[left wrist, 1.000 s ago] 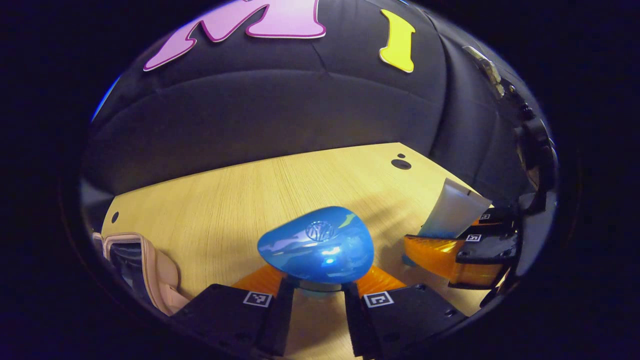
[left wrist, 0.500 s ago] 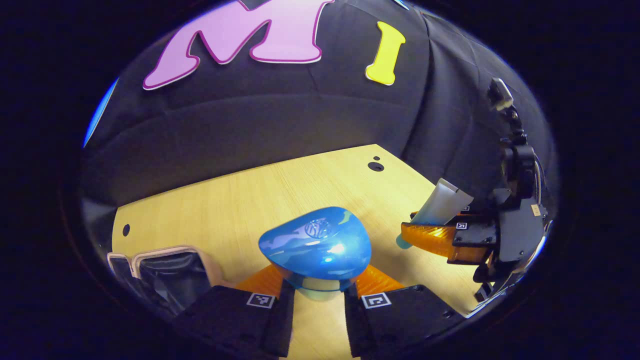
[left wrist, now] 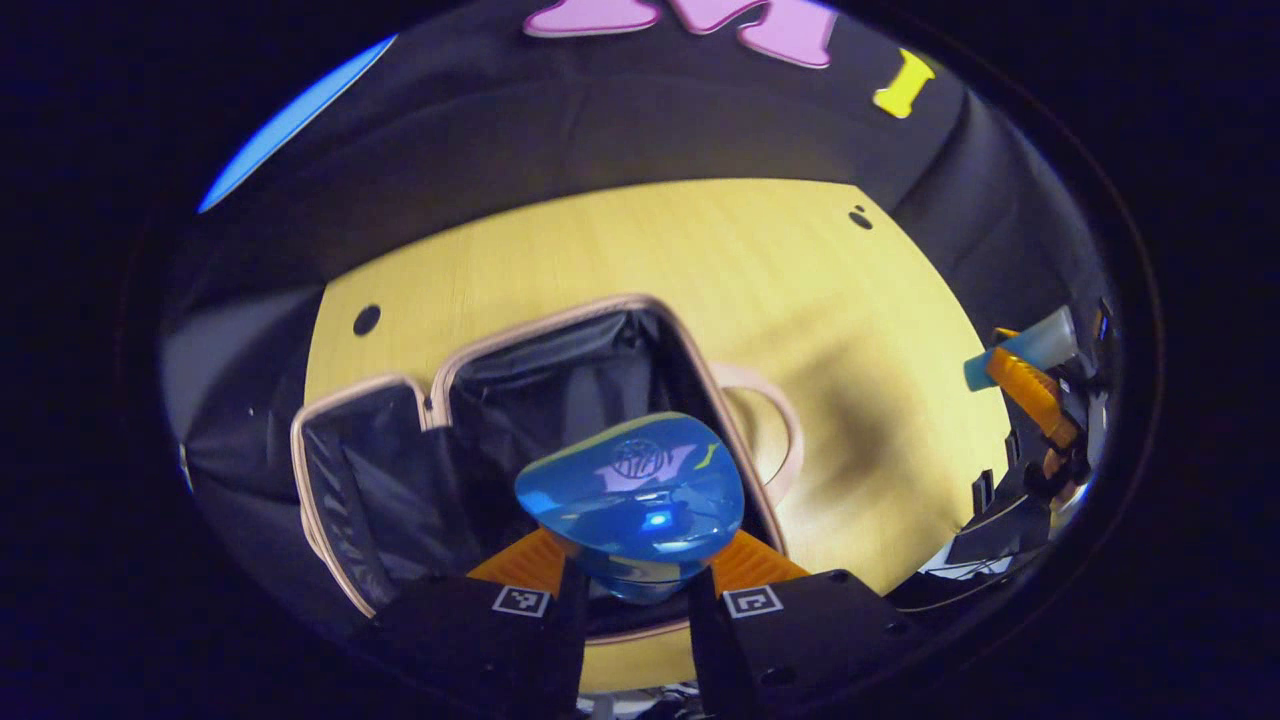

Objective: First open the suitcase, pack the skin care products into it, and then close the suitcase.

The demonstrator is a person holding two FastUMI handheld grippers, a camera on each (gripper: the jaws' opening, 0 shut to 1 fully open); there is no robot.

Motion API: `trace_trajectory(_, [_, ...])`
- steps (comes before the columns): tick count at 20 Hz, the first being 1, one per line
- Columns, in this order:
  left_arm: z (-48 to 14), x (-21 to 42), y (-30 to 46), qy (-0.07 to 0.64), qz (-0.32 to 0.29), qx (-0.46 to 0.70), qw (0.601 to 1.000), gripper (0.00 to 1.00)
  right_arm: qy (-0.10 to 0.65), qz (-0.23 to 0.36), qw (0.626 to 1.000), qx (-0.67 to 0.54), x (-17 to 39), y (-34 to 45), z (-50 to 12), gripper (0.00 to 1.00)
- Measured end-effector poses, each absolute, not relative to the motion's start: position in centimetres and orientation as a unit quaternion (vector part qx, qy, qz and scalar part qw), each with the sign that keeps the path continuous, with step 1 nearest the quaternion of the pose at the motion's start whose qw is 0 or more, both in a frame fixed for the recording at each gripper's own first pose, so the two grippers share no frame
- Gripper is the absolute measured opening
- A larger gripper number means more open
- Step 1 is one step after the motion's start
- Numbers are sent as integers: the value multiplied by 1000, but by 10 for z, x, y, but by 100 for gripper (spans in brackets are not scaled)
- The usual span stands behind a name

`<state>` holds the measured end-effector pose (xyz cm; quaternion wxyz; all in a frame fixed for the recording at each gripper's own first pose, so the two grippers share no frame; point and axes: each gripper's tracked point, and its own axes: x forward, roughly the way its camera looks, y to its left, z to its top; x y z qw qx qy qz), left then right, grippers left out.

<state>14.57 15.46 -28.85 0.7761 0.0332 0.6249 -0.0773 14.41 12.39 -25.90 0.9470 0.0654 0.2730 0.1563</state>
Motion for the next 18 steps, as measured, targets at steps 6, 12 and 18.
trace_trajectory(6, [-371,118,187,711,-9,-22,703,48,281,174,942,56,110,153,-251,31])
trace_trajectory(12, [-398,123,200,696,34,-6,718,49,311,188,929,65,105,196,-261,31])
trace_trajectory(18, [-359,126,202,638,21,-37,769,65,389,218,882,151,126,273,-289,31])
